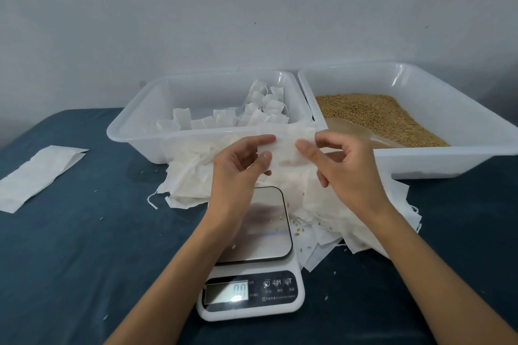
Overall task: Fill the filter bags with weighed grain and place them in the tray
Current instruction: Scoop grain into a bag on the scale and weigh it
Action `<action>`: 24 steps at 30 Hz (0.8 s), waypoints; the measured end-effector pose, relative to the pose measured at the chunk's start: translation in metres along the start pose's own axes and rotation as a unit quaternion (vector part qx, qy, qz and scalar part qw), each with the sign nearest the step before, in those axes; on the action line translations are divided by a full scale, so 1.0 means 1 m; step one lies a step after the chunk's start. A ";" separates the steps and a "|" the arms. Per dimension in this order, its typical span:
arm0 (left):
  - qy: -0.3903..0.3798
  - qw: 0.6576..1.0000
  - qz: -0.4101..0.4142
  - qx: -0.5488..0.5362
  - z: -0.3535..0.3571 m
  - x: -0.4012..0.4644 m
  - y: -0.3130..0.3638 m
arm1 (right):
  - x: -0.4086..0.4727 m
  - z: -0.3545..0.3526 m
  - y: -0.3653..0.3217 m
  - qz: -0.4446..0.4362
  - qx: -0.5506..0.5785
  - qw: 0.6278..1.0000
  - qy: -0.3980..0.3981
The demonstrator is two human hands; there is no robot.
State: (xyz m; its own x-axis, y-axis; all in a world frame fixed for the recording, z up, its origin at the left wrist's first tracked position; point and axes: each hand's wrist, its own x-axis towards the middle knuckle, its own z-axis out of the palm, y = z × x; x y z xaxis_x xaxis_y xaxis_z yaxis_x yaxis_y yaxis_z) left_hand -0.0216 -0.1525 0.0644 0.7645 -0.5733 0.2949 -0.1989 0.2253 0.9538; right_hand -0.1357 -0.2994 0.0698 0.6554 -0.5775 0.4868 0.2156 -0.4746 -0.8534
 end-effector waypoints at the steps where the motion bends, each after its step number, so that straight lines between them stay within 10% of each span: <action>1: -0.002 1.000 -0.008 -0.012 0.000 0.000 0.000 | 0.000 0.001 0.000 0.003 0.004 1.000 -0.022; 24: 0.026 0.996 -0.051 -0.063 -0.005 0.003 0.000 | 0.004 -0.006 -0.006 -0.040 0.016 0.998 -0.054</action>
State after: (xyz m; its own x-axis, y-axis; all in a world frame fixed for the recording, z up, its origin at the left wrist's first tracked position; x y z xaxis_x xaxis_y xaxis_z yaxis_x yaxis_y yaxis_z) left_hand -0.0163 -0.1504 0.0647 0.8081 -0.5577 0.1894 -0.0414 0.2671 0.9628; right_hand -0.1387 -0.3030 0.0777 0.7092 -0.4630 0.5317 0.2915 -0.4941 -0.8191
